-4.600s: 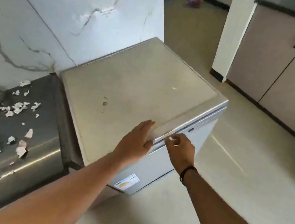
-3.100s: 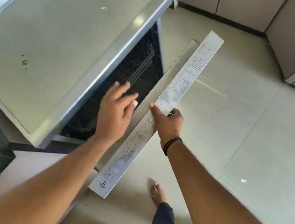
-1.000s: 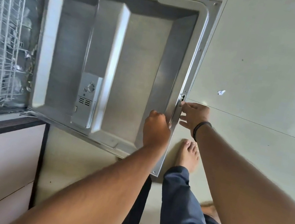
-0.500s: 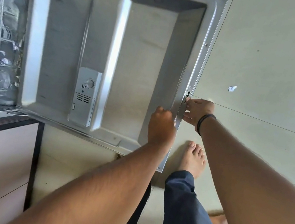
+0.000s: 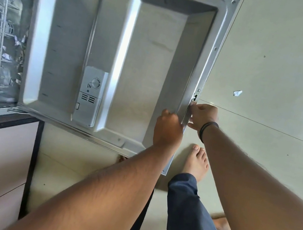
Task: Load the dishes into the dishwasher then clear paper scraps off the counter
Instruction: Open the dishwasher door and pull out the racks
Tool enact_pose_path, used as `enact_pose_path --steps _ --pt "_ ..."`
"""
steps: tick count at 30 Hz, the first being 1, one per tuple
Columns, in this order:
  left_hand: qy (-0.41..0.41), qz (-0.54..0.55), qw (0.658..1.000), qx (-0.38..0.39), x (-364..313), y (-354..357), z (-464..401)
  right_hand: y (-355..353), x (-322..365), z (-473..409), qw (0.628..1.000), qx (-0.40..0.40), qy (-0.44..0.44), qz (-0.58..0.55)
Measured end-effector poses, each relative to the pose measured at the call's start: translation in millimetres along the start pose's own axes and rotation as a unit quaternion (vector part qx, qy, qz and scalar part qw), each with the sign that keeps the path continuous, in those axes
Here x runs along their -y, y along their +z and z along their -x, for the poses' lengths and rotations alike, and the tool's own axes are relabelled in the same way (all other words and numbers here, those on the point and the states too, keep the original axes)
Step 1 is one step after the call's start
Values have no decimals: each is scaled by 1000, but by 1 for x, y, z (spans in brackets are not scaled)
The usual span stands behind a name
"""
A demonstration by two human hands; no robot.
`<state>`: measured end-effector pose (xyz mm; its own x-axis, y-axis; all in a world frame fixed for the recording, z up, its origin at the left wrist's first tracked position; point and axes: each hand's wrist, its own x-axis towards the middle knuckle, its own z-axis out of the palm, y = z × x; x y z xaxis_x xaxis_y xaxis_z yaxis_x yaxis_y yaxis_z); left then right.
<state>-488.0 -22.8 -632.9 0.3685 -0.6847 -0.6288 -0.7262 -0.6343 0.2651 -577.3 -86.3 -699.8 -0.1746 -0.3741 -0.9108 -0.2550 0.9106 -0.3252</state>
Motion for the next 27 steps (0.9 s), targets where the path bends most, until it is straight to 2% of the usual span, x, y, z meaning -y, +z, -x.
enact_pose_path --steps 3,6,12,14,18,23,25,27 --pt "-23 54 998 36 -4 -6 6 -5 7 21 999 -12 -32 21" --pt "-9 124 991 41 -15 -32 26 -13 23 55 998 11 -56 19" --pt "44 202 978 -23 -21 -119 71 -9 75 149 991 59 -108 61" --pt "12 222 973 -53 -10 -156 80 7 102 191 982 78 -145 97" --pt "-17 261 954 -144 19 -236 78 65 157 271 945 116 -239 192" --pt "-84 326 921 -197 94 -317 59 156 204 341 883 196 -315 288" --pt "-84 287 930 -212 135 -339 43 194 219 354 856 215 -352 310" --pt "-88 235 939 -234 174 -366 32 235 232 361 815 213 -402 359"
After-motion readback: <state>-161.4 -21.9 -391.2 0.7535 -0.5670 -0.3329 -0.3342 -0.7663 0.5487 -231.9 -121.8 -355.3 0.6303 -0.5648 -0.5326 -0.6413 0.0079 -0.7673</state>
